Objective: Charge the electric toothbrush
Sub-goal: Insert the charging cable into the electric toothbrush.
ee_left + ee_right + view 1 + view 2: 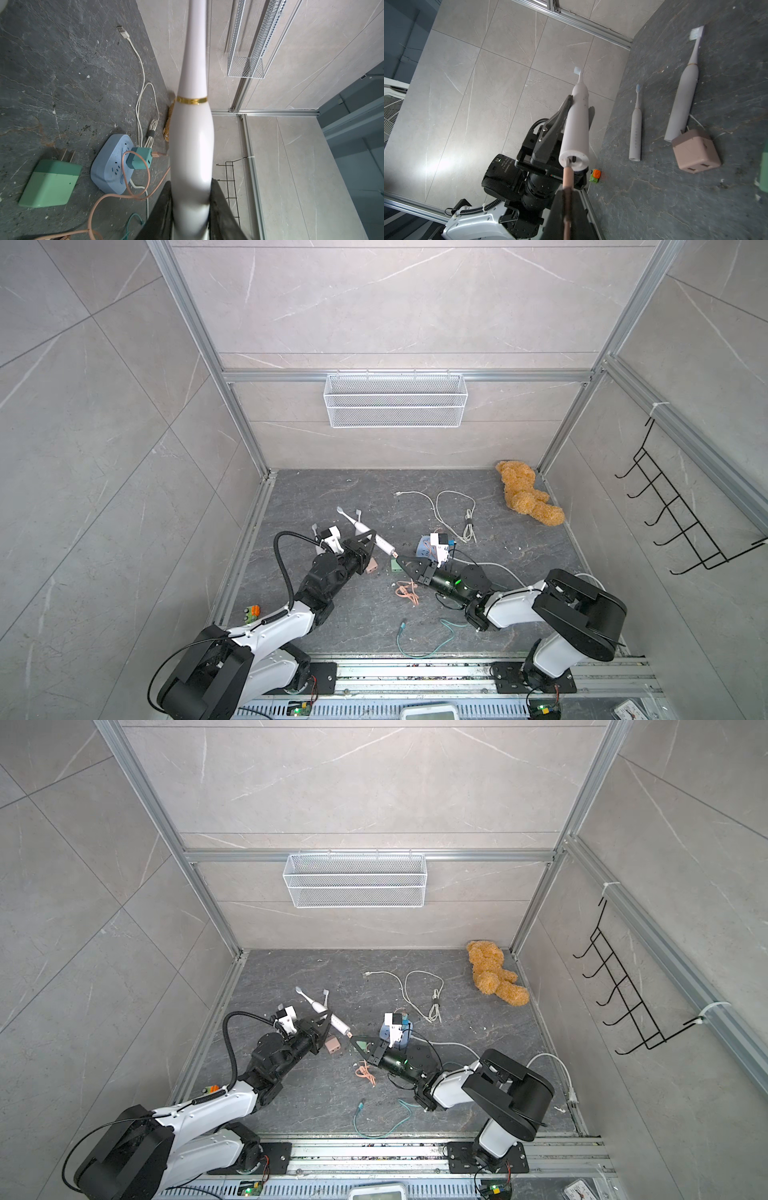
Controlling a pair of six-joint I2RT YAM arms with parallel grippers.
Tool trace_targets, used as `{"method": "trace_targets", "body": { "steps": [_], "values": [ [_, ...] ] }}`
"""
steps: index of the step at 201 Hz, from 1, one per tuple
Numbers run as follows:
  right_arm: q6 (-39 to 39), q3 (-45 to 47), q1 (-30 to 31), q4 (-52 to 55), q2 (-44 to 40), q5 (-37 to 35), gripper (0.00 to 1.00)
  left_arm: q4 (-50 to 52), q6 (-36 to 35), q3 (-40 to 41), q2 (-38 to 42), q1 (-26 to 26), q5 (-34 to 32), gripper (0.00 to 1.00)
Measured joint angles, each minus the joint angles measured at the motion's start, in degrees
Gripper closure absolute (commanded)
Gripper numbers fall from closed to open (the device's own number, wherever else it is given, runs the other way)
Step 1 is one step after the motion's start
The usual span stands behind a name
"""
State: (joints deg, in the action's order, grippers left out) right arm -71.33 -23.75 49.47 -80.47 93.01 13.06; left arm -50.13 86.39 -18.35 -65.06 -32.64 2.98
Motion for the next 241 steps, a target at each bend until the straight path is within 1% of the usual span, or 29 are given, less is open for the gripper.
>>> {"method": "trace_targets", "body": {
  "steps": [45, 79, 119, 162, 241],
  "values": [
    [-0.81, -0.96, -0.44, -1.73, 2.29, 0.31, 1.0, -0.79, 0.0, 0.24, 0.0, 0.0, -0.9, 1.0],
    [-1.22, -1.03, -0.76, -1.92, 2.32, 0.5, 1.0, -1.14, -0.02, 0.28, 0.0, 0.0, -1.01, 1.0],
    [-3.56, -1.99, -1.31, -2.27, 2.51, 1.86, 1.0, -4.24, -0.11, 1.07, 0.0, 0.0, -1.42, 1.0],
    [-6.1, -2.14, -2.4, -2.54, 2.34, 3.98, 1.0, -5.44, -1.18, 1.09, -0.02, 0.0, -1.11, 1.0],
    [-9.16, -2.54, -6.14, -0.98, 0.61, 10.4, 1.0, -10.82, -2.67, 1.09, -2.43, -0.07, 1.18, 1.0]
  ]
}}
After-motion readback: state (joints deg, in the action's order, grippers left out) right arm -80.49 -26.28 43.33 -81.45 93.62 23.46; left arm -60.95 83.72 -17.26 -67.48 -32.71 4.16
